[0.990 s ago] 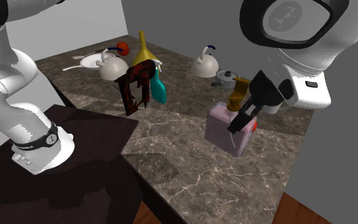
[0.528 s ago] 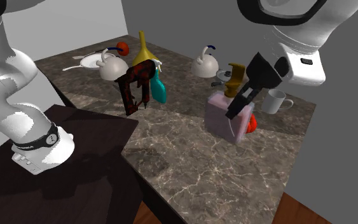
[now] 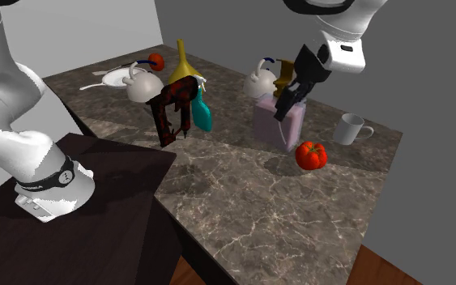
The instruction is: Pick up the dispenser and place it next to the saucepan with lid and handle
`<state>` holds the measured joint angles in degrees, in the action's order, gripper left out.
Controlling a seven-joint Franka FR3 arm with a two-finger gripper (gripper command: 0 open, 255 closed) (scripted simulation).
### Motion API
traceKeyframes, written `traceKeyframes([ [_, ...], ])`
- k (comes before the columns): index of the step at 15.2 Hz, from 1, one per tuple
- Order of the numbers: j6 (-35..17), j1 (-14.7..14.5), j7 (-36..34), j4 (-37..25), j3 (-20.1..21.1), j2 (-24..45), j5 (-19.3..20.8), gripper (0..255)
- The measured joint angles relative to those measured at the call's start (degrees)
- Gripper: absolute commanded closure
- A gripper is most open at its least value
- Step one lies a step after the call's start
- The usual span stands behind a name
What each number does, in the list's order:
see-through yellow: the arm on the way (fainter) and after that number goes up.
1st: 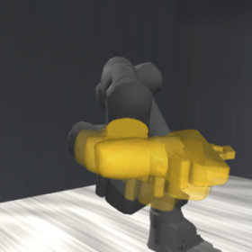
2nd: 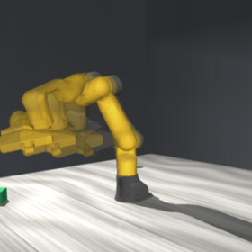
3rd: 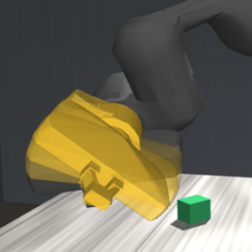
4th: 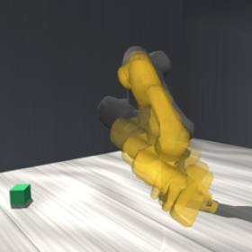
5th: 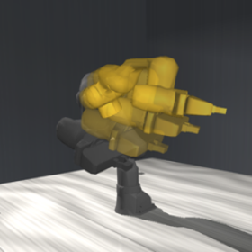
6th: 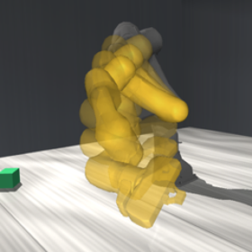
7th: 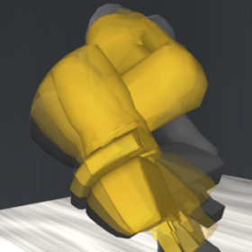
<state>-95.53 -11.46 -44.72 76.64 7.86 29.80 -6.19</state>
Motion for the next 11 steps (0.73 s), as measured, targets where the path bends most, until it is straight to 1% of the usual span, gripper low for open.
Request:
traceKeyframes([
  [5, -1.57, -4.27, -5.71, 1.24, 1.74, -0.63, -0.27, 255],
  [8, -2.08, -6.87, -9.09, 0.50, 2.71, 0.05, -0.25, 255],
  [10, -1.78, -8.53, -11.24, -1.15, 3.26, 1.00, -0.13, 255],
  [11, -2.33, -9.37, -12.30, -0.78, 3.57, 0.99, -0.14, 255],
])
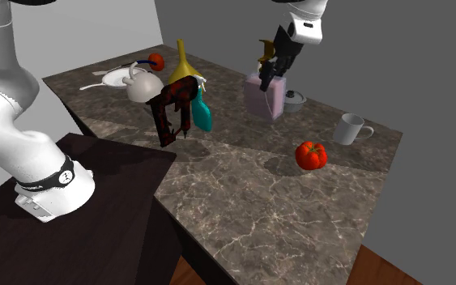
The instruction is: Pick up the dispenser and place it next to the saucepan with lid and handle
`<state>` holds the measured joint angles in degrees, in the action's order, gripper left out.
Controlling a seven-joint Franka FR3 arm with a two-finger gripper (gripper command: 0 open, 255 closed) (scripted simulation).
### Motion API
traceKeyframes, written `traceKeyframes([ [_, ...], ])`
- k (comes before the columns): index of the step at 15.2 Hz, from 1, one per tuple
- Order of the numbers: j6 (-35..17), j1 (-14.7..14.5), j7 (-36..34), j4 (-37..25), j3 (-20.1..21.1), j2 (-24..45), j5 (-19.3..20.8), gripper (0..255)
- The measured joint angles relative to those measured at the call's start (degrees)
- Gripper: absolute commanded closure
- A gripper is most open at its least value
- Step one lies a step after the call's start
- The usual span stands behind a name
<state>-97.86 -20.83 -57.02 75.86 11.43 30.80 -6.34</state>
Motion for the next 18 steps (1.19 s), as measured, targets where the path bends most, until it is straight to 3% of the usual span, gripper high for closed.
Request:
traceKeyframes([
  [8, 1.46, -7.53, -8.96, -8.58, 1.93, 5.44, 0.96, 255],
  [18, -5.00, -8.06, -8.73, -3.79, 1.87, 7.09, 1.10, 255],
])
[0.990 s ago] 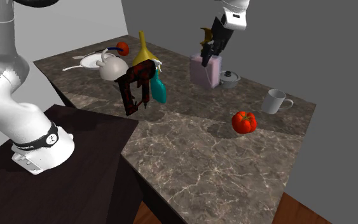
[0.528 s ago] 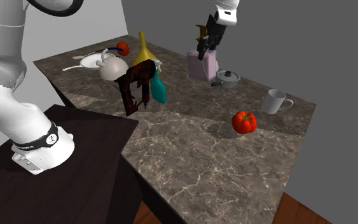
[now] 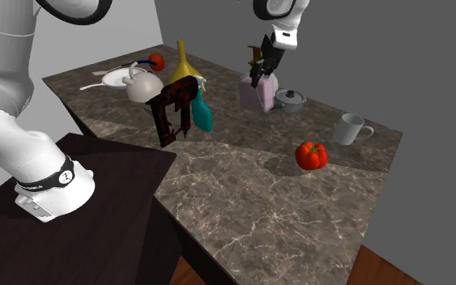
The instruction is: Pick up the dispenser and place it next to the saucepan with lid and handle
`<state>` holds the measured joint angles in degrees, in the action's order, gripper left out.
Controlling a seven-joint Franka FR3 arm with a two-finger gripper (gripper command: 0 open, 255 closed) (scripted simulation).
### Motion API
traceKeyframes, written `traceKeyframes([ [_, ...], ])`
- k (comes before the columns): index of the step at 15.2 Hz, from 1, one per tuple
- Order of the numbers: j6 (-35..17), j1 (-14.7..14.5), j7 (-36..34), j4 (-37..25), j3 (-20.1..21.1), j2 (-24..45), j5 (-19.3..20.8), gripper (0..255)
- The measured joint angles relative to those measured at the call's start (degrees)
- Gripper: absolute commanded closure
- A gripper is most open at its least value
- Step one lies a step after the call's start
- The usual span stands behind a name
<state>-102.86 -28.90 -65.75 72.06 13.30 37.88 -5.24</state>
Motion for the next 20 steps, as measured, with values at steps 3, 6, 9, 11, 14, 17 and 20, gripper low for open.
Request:
traceKeyframes([
  [3, -1.93, 0.05, 0.31, 1.50, -0.08, 0.48, 0.02, 255],
  [6, -3.61, 0.00, 0.59, 2.30, -0.17, 1.38, 0.11, 255],
  [9, -5.26, -0.12, 0.80, 2.83, -0.27, 2.52, 0.21, 255],
  [11, -6.39, -0.07, 1.04, 3.47, -0.34, 3.05, 0.25, 255],
  [14, -8.42, -0.05, 1.33, 5.11, -0.39, 3.48, 0.24, 255],
  [17, -10.03, -0.12, 1.60, 5.63, -0.50, 4.61, 0.34, 255],
  [20, -11.25, -0.29, 1.74, 5.47, -0.61, 5.99, 0.47, 255],
])
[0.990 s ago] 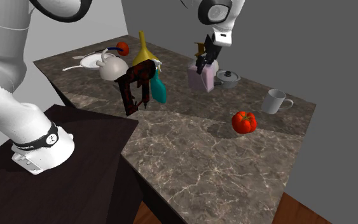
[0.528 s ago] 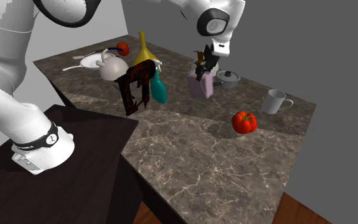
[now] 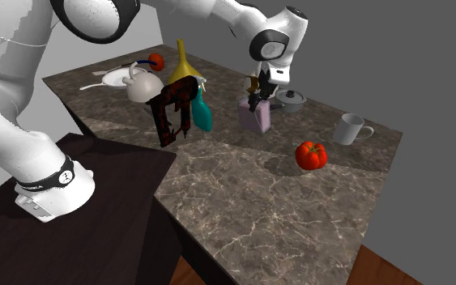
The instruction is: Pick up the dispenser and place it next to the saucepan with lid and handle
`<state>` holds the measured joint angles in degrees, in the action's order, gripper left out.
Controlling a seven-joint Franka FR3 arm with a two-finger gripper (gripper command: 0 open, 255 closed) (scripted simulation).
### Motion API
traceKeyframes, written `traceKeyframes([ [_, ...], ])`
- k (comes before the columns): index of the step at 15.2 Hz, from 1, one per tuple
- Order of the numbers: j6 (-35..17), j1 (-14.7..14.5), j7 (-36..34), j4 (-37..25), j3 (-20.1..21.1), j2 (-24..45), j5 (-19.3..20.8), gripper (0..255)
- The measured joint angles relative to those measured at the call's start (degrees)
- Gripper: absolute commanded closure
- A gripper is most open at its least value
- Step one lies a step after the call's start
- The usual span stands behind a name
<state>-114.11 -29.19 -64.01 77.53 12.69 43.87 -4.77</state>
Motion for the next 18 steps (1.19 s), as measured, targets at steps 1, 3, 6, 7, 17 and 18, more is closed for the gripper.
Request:
traceKeyframes([
  [1, -0.35, 0.04, 0.06, 0.31, -0.01, -0.03, -0.01, 255],
  [3, -0.64, 0.10, 0.13, 0.42, -0.05, -0.05, 0.01, 255],
  [6, -0.72, 0.12, 0.15, 0.49, -0.05, -0.08, 0.00, 255],
  [7, -0.69, 0.11, 0.14, 0.43, -0.05, -0.04, 0.00, 0],
  [17, 4.06, 0.54, 0.03, -2.79, 0.01, -1.35, -0.06, 0],
  [18, 4.65, 0.58, -0.01, -3.11, 0.04, -1.62, -0.07, 0],
])
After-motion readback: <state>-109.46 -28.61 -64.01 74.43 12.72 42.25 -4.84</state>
